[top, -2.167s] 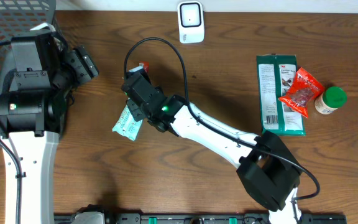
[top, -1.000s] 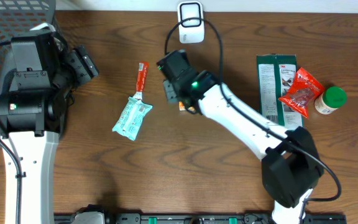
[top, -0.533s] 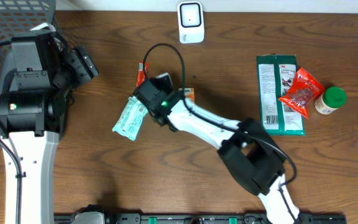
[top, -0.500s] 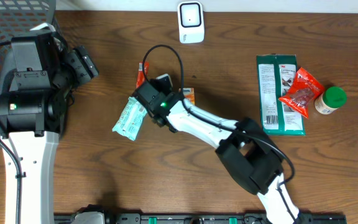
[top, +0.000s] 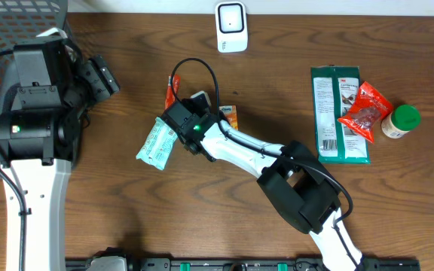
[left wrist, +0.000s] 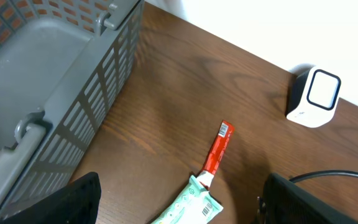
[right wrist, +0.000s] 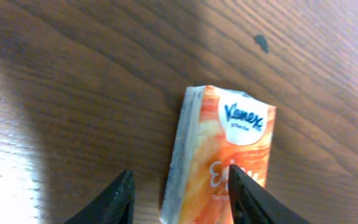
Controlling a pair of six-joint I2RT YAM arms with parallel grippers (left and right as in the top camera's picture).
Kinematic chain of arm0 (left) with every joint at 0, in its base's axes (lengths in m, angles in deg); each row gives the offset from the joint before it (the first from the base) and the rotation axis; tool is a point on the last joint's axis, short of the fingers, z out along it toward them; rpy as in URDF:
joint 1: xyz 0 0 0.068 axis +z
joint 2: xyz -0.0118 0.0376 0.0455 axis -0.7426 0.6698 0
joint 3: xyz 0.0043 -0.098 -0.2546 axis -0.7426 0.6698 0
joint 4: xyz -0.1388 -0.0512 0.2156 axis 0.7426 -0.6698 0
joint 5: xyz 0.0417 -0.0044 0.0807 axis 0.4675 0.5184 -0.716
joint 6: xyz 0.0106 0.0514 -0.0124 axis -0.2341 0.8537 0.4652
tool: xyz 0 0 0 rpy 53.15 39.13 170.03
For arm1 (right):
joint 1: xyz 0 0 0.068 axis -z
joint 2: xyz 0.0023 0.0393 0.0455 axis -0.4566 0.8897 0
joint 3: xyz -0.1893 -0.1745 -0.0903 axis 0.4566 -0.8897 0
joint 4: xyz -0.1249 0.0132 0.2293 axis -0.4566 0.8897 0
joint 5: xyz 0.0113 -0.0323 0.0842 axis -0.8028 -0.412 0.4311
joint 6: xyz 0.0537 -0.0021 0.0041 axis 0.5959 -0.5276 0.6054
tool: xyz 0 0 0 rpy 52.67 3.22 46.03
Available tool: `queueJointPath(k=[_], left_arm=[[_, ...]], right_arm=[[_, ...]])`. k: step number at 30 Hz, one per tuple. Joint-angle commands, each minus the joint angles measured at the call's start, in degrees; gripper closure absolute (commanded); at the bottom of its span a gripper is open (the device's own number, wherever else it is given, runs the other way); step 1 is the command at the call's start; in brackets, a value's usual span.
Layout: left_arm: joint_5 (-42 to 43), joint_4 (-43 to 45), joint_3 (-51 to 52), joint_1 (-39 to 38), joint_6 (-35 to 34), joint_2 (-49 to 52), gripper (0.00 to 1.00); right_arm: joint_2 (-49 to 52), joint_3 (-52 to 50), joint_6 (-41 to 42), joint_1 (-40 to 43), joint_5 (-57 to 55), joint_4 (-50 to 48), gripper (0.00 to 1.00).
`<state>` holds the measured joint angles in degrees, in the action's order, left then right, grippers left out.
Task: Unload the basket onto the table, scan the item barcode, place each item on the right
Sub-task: 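Lift the Kleenex pack with the right gripper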
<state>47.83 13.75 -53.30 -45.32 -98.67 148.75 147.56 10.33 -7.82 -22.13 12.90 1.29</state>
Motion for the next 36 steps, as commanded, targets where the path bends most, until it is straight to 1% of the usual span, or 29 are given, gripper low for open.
queueJointPath(k=[1,4,8,11,19,24,28,30,31,32,36], left_arm=[[-0.31,0.02,-0.63,0.24,0.28,0.0,0.16],[-0.31,0.02,-0.63,0.24,0.28,0.0,0.16],[-0.31,0.02,-0.63,0.24,0.28,0.0,0.16],[-0.31,0.02,-0.63,0.24,0.28,0.0,0.16],[-0.31,0.02,-0.63,0.24,0.28,0.0,0.16],[-0.31,0.02,-0.63,0.24,0.28,0.0,0.16],[-0.31,0.02,-0.63,0.24,0.28,0.0,0.16],[-0.31,0.02,-0.63,0.24,0.28,0.0,0.16],[-0.31,0.02,-0.63,0.24,0.28,0.0,0.16],[-0.31,0.02,-0.63,0.24,0.28,0.0,0.16],[-0.31,0.02,-0.63,0.24,0.28,0.0,0.16]], right_arm=[[0.5,0.33,-1.92,0.46,-4.09,0.28,0.59],[0.5,0.35,-2.23,0.81,-4.83,0.44,0.6],[0.48,0.35,-4.09,1.05,-8.52,0.46,0.62],[0.48,0.35,-6.1,1.05,-8.72,0.96,0.62],[0.48,0.35,-6.23,1.44,-8.55,2.6,0.6],[0.5,0.33,-6.19,2.34,-4.79,2.34,0.61],[0.85,0.09,-6.16,3.63,0.68,1.86,0.63],[1.03,-0.31,-5.29,4.13,1.25,1.51,0.64],[1.05,-0.52,-4.87,4.28,1.29,1.42,0.66],[1.05,-0.79,-4.7,4.44,1.44,1.31,0.69],[1.05,-1.01,-4.68,4.74,2.78,1.29,0.92]])
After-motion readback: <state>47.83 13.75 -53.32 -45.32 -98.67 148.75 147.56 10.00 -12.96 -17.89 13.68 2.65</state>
